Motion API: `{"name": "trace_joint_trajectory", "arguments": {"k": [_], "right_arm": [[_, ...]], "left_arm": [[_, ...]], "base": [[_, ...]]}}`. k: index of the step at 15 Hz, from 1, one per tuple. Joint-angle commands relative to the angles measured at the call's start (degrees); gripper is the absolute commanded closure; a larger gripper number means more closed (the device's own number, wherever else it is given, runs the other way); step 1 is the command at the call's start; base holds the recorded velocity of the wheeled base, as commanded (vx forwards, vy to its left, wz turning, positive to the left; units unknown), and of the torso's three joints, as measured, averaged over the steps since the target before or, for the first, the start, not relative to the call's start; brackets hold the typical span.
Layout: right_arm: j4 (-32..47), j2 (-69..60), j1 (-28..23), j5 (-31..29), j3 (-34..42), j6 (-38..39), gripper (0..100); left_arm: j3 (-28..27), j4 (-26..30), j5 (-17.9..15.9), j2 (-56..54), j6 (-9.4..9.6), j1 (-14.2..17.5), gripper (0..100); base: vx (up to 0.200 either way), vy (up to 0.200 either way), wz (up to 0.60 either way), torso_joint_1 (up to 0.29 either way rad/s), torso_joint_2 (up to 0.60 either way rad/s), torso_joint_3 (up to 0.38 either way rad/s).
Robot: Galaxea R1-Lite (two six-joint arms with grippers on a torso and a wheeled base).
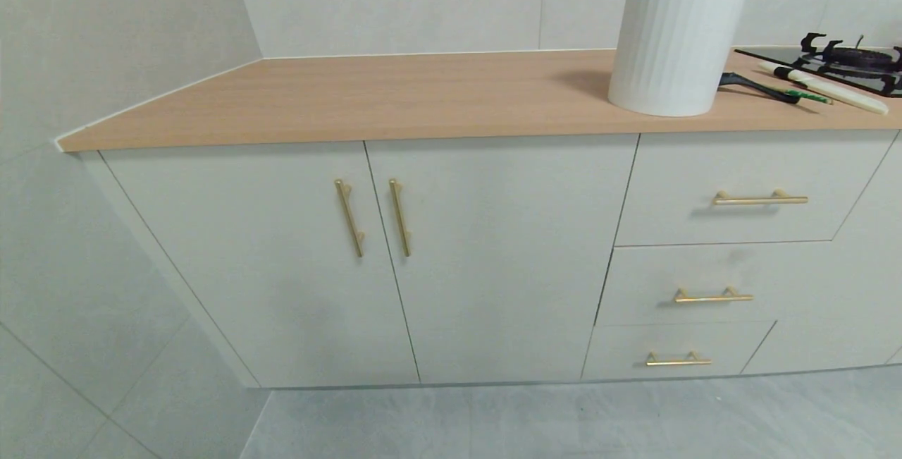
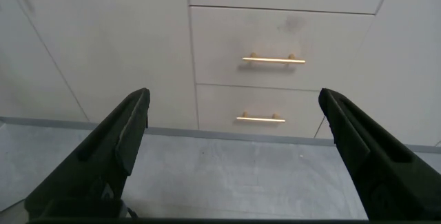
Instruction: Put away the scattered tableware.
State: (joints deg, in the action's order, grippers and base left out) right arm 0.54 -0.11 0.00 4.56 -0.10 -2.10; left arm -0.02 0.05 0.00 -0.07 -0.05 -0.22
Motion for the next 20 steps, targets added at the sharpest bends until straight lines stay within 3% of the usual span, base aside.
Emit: {"name": "trace_joint_trajectory", "arguments": {"k": [1, 10, 17, 20], "right_arm": [[-0.01, 0.11, 0.0, 0.01, 0.01, -0.01, 0], [-0.01, 0.11, 0.09, 0.19, -0.08, -0.01, 0], [-0.01, 0.11, 0.09, 0.19, -0.08, -0.01, 0], [-0.01, 0.11, 0.09, 0.19, -0.08, -0.1, 0]], "left_arm": [[0.02, 0.04, 0.0, 0.07, -0.04, -0.04, 0], [0.02, 0.04, 0.0, 0.07, -0.04, -0.04, 0], [0.02, 0.04, 0.0, 0.07, 0.05, -0.04, 0], [0.02, 0.04, 0.0, 0.07, 0.05, -0.04, 0]], "base": [[0.0, -0.2, 0.0, 0.002, 0.01, 0.002], [0.0, -0.2, 0.0, 0.001, 0.0, 0.003], [0.0, 0.0, 0.0, 0.0, 0.0, 0.0], [0.2, 0.0, 0.0, -0.001, 0.0, 0.007]]}}
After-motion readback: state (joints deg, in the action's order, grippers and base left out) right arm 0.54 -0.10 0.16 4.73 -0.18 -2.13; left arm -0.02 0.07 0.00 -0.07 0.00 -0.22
